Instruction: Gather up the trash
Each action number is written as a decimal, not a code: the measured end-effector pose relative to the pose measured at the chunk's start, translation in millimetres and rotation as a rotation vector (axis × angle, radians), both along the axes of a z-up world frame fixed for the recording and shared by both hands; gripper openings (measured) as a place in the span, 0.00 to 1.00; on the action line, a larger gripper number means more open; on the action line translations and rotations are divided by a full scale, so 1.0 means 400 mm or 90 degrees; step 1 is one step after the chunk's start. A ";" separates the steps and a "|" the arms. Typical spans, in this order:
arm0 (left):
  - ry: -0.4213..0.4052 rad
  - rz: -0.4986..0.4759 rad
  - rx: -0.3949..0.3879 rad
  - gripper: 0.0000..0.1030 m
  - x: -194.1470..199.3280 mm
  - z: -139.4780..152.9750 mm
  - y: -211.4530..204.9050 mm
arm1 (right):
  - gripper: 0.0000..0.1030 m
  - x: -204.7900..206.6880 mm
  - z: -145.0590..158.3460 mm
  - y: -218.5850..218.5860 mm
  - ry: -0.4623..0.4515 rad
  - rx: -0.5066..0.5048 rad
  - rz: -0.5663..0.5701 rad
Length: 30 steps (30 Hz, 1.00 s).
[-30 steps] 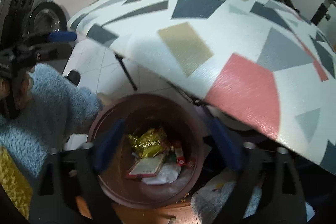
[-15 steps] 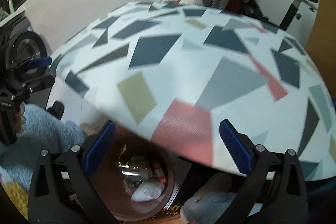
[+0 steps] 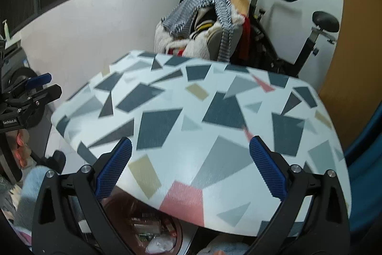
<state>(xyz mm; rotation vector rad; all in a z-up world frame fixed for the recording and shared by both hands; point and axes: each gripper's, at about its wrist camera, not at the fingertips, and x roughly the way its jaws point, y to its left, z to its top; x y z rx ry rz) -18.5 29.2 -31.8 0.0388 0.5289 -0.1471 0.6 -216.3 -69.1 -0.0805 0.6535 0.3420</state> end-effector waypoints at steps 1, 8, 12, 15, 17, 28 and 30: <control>-0.001 0.001 -0.001 0.94 0.001 0.015 -0.001 | 0.94 -0.002 0.018 -0.003 -0.005 0.002 -0.002; -0.007 0.014 0.006 0.94 -0.011 0.071 -0.010 | 0.94 -0.014 0.087 -0.009 -0.025 0.004 -0.001; -0.009 0.015 0.004 0.94 -0.017 0.082 -0.013 | 0.94 -0.022 0.110 -0.007 -0.035 0.005 0.000; -0.013 0.013 0.007 0.94 -0.021 0.090 -0.016 | 0.94 -0.027 0.118 -0.003 -0.038 0.006 0.000; -0.014 0.011 0.005 0.94 -0.024 0.096 -0.017 | 0.94 -0.029 0.125 -0.001 -0.042 0.006 -0.001; -0.015 0.005 0.019 0.94 -0.034 0.110 -0.034 | 0.94 -0.034 0.137 -0.008 -0.043 0.016 -0.009; -0.014 0.003 0.019 0.94 -0.034 0.109 -0.035 | 0.94 -0.032 0.138 -0.009 -0.042 0.017 -0.009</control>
